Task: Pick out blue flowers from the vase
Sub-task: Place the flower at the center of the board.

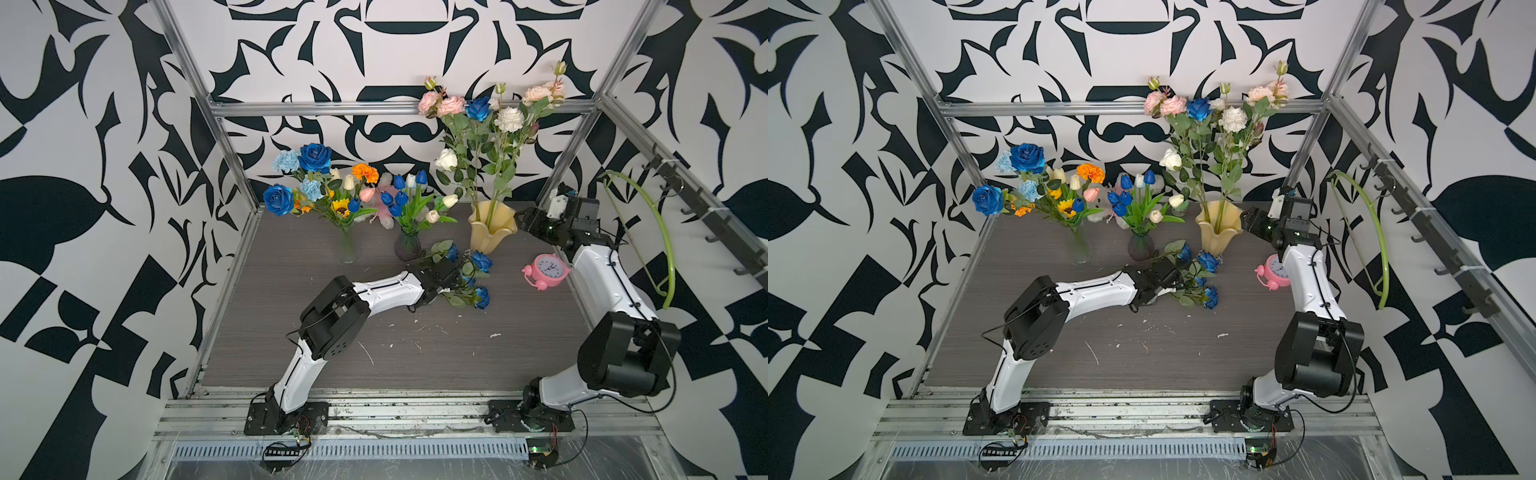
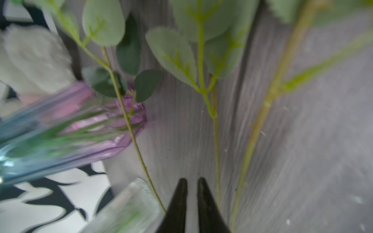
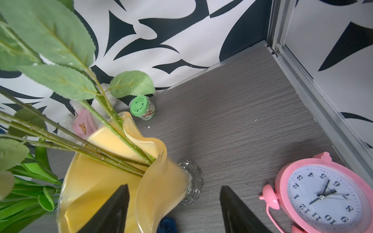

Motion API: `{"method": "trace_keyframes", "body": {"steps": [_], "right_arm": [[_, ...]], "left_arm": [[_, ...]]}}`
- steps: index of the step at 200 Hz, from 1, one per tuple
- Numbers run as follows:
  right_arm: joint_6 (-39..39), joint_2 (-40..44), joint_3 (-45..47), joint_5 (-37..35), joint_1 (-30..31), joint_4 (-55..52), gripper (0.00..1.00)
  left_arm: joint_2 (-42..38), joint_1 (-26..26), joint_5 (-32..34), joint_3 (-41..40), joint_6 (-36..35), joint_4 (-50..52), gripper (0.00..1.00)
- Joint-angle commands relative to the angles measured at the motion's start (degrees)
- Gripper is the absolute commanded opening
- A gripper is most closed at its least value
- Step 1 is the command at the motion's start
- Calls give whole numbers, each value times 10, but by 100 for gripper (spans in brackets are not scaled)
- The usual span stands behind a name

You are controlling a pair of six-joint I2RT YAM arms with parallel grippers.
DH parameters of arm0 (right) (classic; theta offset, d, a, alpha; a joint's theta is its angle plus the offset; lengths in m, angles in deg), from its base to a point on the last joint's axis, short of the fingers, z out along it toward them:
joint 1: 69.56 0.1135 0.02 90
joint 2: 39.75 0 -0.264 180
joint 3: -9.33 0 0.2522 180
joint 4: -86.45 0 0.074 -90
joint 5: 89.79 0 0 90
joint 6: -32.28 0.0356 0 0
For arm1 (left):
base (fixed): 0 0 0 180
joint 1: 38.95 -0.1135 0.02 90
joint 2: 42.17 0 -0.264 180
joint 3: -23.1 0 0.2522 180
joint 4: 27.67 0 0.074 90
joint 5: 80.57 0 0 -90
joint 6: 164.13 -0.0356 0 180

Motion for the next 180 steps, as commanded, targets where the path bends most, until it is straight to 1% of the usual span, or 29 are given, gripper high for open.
{"method": "trace_keyframes", "body": {"steps": [1,11,17,31,54,65,86,94,105,116,139,150,180], "right_arm": [[-9,18,-27,-3,2,5,70],[-9,20,-25,-8,2,6,70],[-8,23,-21,-10,2,8,70],[-4,29,-13,-9,2,15,71],[-2,27,-12,-1,2,17,71],[-3,25,-12,1,2,15,71],[-4,27,-12,4,3,18,71],[-3,25,-13,8,3,18,71],[-3,21,-16,13,3,17,71],[-3,20,-17,13,3,18,71],[-5,21,-15,13,3,20,71],[-6,21,-16,15,3,19,71],[-12,34,-7,34,5,40,71]], "left_arm": [[-3,-4,-21,5,12,-32,25],[-3,-7,-27,3,17,-35,34],[-1,-8,-28,4,21,-35,37],[0,-10,-28,7,32,-35,38],[-8,-9,-29,6,43,-44,43],[-16,-9,-27,6,44,-48,47],[-44,-6,-23,7,37,-55,49],[-61,-4,-25,6,34,-61,52],[-84,1,-30,11,32,-66,60],[-102,6,-36,27,36,-59,64],[-127,15,-69,69,55,-43,69],[-137,16,-90,84,64,-49,72],[-145,15,-147,141,90,-76,76]]}}
